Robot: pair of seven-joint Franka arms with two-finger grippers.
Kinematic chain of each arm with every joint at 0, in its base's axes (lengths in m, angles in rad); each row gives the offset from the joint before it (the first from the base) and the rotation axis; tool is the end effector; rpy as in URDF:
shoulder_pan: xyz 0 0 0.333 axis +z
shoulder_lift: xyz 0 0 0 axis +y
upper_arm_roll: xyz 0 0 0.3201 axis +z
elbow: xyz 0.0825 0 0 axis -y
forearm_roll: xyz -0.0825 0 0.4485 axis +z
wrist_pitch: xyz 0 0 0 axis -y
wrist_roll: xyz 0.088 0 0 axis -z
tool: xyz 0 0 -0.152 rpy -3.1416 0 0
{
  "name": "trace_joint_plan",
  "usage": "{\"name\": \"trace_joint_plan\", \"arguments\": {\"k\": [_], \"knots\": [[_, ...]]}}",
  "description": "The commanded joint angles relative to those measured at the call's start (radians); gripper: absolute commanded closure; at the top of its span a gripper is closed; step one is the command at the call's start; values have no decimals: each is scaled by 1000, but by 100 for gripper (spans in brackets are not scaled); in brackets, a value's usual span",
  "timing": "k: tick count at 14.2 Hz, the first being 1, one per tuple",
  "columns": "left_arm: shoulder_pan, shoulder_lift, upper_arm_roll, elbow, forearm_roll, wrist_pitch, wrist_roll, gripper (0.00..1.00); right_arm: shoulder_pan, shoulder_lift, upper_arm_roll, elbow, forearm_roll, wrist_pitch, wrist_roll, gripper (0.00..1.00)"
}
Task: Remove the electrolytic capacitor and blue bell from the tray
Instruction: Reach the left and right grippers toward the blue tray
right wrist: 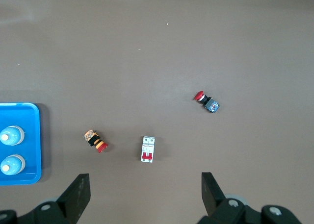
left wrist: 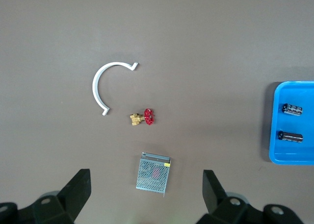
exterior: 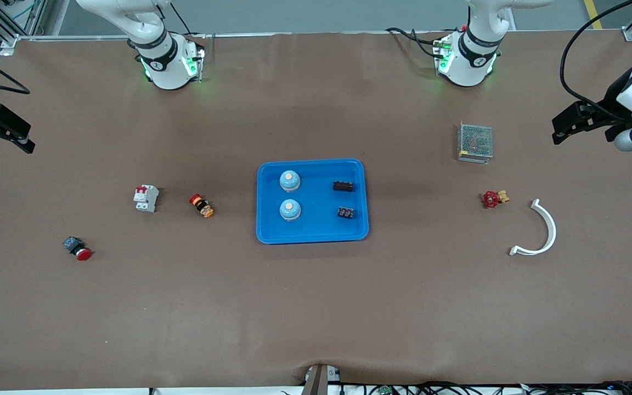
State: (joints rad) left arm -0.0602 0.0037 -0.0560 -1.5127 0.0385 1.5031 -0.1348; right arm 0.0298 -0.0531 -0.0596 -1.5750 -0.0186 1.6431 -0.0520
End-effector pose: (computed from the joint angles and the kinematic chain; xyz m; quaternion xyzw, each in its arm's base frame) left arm 0.6096 -0.0650 0.6065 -0.9997 -0.0105 0.0042 0.0198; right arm 0.6147 -0.0219 0.6211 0.9981 0.0111 0.0601 0.0102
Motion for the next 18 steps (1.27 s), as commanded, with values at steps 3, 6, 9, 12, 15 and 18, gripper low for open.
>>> {"name": "trace_joint_plan", "arguments": {"k": [3, 6, 9, 12, 15, 18], "knots": [[-7, 12, -13, -40, -2, -12, -38, 0, 13, 10, -2, 16, 11, -17, 0, 0], [-7, 13, -37, -116, -19, 19, -174, 0, 67, 24, 0, 15, 12, -19, 3, 0], [-7, 18, -114, -234, -22, 100, -374, 0, 140, 26, -2, 15, 14, -22, 27, 0], [-9, 19, -159, -334, -67, 199, -515, 0, 249, 55, -2, 15, 34, -12, 214, 0], [-9, 24, -220, -428, -100, 317, -655, 0, 338, 88, -2, 15, 35, 13, 323, 0], [-10, 90, -313, -454, -100, 413, -852, 0, 412, 140, -2, 13, 35, 53, 409, 0]]}}
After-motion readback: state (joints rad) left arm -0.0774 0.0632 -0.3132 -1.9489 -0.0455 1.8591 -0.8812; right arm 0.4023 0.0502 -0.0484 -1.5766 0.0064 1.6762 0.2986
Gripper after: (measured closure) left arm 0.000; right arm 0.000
